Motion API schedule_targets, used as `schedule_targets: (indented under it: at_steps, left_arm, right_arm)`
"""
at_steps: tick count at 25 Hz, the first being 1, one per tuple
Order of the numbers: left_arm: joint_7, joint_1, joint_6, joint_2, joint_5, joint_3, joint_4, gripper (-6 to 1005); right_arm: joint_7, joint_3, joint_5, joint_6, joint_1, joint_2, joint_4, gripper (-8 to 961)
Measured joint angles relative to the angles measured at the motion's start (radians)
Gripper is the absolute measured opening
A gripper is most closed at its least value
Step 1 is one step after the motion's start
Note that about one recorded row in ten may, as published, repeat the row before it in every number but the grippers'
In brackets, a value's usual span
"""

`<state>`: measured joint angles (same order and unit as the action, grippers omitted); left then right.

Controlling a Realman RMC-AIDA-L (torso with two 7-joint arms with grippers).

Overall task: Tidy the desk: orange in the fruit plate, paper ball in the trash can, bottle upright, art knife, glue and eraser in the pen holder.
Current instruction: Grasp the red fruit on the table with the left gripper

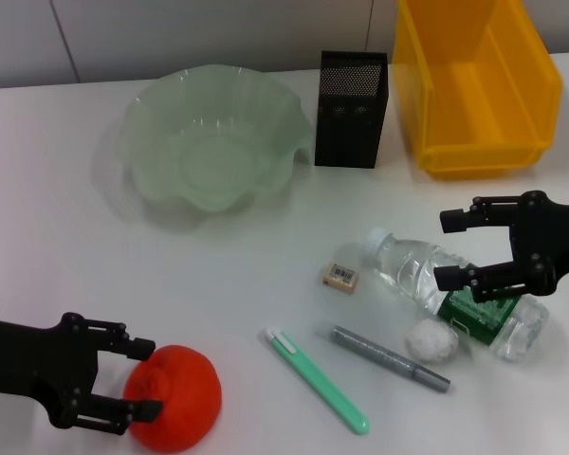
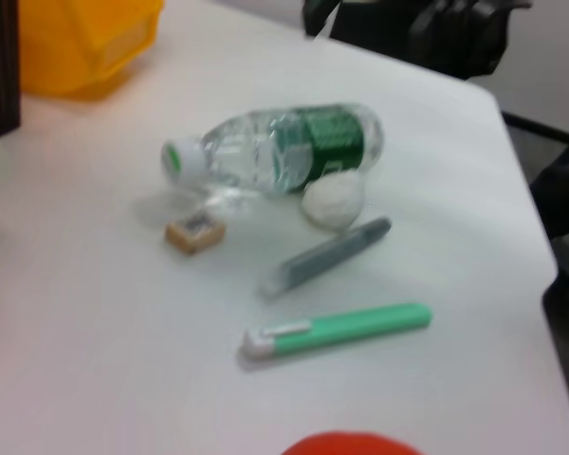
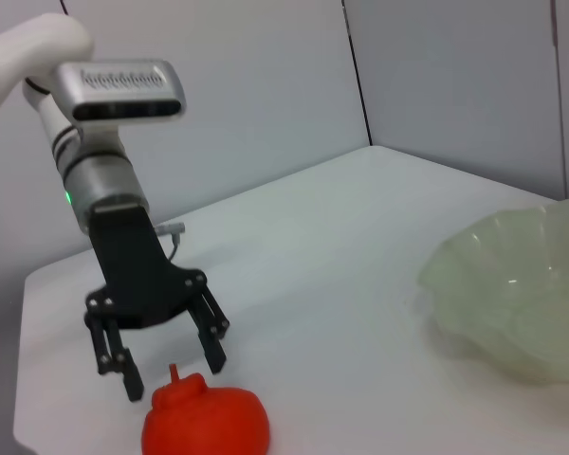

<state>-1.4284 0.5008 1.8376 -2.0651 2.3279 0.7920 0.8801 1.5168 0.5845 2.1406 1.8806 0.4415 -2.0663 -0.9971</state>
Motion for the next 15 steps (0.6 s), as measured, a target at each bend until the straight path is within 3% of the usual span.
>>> schedule_targets:
  at_steps: [5, 15]
  left_arm:
    - [0.025, -0.024, -0.066, -0.002, 0.003, 0.014, -0.009, 727]
    - [0.076, -0.021, -0.08, -0.002, -0.002, 0.01, -0.06, 724]
  right_arm:
    - [0.0, 0.0, -0.001, -0.001, 0.001, -0.002, 0.003, 823]
    - [0.0, 0.0, 0.0, -0.016, 0.006, -0.001, 0.007, 823]
